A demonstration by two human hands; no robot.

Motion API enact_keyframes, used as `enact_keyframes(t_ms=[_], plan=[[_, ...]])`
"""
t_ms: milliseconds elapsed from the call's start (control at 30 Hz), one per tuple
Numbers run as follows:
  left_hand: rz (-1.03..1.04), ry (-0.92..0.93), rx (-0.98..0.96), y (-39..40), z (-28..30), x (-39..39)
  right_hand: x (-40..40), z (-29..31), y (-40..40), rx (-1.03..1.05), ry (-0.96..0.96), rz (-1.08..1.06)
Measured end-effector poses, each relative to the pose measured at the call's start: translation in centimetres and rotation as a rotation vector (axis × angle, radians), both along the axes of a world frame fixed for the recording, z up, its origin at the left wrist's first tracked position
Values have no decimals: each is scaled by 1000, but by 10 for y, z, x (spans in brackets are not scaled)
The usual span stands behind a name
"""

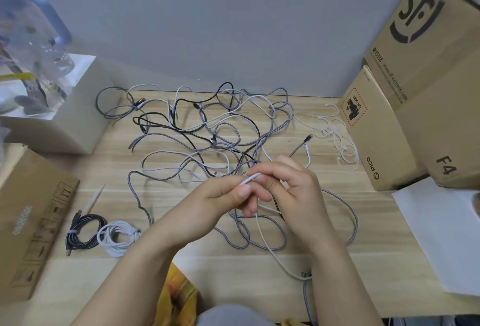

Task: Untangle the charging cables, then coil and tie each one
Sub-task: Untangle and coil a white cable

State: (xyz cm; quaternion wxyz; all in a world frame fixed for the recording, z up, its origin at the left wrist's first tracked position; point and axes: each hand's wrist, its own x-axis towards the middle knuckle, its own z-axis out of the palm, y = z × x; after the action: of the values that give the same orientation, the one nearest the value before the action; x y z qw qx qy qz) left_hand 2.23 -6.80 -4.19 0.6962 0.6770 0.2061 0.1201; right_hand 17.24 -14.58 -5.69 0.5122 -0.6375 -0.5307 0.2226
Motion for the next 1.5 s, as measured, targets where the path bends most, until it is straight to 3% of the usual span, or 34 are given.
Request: enact_keyframes(t_ms=[67,200,300,400,533,567,633,867,1067,1167,1233,1500], plan=[[-22,21,-45,2,-2,-3,1,1,-2,15,-55,27],[63,61,-85,-1,-5,-2,4,0,2,60,-340,16],[91,5,-142,-5,-2,3,4,0,5,89,-358,-10],[103,-55,-293,-6,-3,6,0,1,4,81,-152,-8],[96,-374,-596,-4,5,15,-14,-7,12,-37,282,-23],[132,-437,-629,-3,7,19,-18,-10,14,-109,327,-11],[249,-488,-660,1,11,27,-27,-12,13,-267,242,30],[348,-308,-220,2,-9,29,-33,3,6,-615,-335,157],[294,-86,161,-1,-21,24,-31,8,0,-605,-423,129],[251,19,232,1,-23,20,-26,12,-4,-537,-461,40],[203,78,301,2,-25,17,-21,14,-6,-421,-387,-45],[-7,-48,-29,1,-17,9,-12,20,-4,-22,-193,-235]])
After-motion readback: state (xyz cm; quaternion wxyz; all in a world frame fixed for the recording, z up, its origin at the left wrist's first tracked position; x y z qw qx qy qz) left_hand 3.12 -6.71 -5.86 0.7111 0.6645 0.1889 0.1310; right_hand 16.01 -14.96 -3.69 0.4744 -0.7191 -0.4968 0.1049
